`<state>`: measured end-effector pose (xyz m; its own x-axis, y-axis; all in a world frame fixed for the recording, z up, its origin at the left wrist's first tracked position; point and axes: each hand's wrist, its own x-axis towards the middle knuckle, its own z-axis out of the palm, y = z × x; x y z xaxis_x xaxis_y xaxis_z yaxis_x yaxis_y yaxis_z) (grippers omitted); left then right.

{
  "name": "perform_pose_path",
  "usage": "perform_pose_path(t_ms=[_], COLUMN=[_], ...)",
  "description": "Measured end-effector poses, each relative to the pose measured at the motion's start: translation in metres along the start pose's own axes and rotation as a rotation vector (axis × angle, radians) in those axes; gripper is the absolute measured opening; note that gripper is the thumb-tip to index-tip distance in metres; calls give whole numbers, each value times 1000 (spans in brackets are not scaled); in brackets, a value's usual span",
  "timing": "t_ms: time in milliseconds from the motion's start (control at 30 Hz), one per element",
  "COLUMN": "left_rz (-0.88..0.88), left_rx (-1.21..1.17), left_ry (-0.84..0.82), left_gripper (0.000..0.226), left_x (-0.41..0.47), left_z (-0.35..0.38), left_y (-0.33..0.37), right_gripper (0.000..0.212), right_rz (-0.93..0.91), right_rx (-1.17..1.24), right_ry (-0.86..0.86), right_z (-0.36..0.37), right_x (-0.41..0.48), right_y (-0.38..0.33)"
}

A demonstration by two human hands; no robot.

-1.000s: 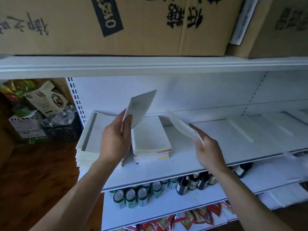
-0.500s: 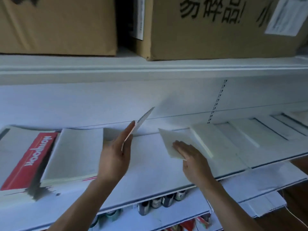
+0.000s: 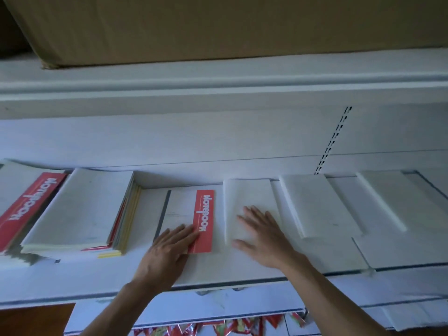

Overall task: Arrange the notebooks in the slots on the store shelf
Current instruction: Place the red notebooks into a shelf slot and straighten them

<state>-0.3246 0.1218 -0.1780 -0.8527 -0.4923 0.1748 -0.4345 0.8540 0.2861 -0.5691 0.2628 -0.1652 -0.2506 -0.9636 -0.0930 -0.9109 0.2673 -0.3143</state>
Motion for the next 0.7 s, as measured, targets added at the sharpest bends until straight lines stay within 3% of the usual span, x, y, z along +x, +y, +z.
perform_pose_path(t_ms=[200, 267, 333, 400, 500, 600, 700], left_rz=[-41, -56, -99, -284, -619, -763, -838], left_rx=[-57, -83, -17, 20, -82, -189, -412], left_ry=[-220, -207, -99, 48, 7, -132, -208], left_gripper=[86, 92, 80, 60, 76, 90, 72], left_x=[19, 22, 27, 30, 35, 46, 52], left_z=[-8, -8, -4, -5, -20, -37, -50], left_y=[1, -2, -4, -5, -4, -11, -21], right_gripper=[87, 86, 82, 60, 29, 27, 31], right_rz=[-21, -10, 9, 23, 34, 41, 51], right_rx=[67, 84, 99, 111, 103, 149, 144], right_ry=[3, 1, -16, 36, 280, 219, 107], right_z=[-9, -10, -13, -15, -13, -11, -8], right_x=[4, 4, 5, 3, -1, 2, 10], right_y=[2, 0, -4, -10, -32, -67, -95])
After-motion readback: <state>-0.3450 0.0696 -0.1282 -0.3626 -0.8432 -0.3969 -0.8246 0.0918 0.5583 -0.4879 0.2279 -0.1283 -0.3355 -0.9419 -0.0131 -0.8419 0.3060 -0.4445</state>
